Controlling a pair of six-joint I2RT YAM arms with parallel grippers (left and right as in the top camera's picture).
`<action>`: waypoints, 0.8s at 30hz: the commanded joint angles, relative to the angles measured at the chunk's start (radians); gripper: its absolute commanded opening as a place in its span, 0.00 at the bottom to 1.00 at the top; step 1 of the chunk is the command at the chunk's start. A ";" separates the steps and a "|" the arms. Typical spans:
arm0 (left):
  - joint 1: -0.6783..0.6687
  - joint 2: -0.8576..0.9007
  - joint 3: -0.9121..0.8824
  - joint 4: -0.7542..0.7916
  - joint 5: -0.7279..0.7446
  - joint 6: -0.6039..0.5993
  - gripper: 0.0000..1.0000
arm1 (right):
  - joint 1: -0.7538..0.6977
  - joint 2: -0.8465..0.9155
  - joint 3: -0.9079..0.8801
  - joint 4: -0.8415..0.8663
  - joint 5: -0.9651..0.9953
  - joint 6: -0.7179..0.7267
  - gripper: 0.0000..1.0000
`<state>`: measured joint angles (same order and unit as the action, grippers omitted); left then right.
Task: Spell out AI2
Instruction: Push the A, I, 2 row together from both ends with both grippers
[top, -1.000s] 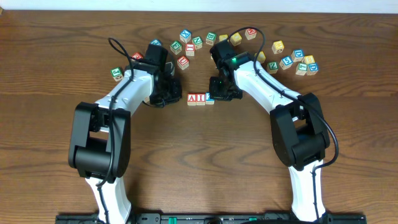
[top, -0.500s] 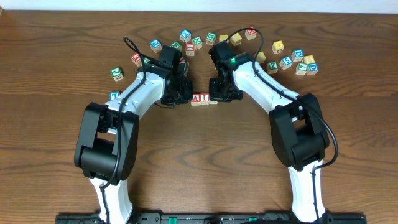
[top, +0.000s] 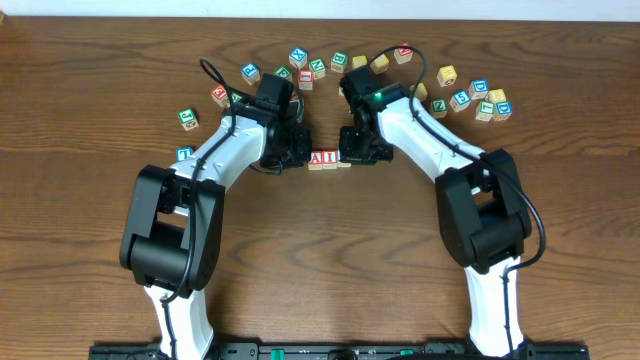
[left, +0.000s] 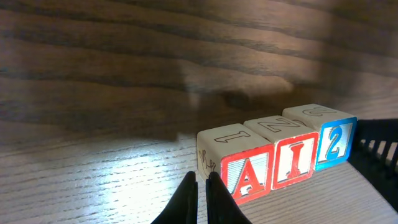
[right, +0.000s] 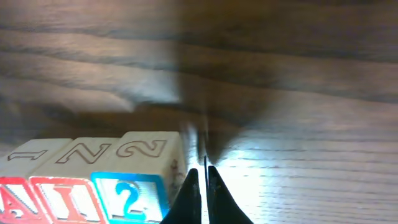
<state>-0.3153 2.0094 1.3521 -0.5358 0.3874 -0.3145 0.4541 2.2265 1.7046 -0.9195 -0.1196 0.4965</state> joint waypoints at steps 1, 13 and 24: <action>-0.003 0.005 -0.008 0.005 0.005 0.006 0.08 | -0.015 0.018 -0.007 -0.002 -0.008 -0.023 0.01; -0.021 0.005 -0.008 0.022 0.005 0.005 0.07 | -0.016 0.018 -0.007 -0.003 -0.008 -0.027 0.01; -0.059 0.005 -0.008 0.030 -0.023 0.001 0.08 | -0.017 0.018 -0.007 -0.009 -0.008 -0.027 0.01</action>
<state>-0.3576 2.0094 1.3521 -0.5133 0.3771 -0.3145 0.4351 2.2265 1.7046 -0.9272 -0.1154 0.4850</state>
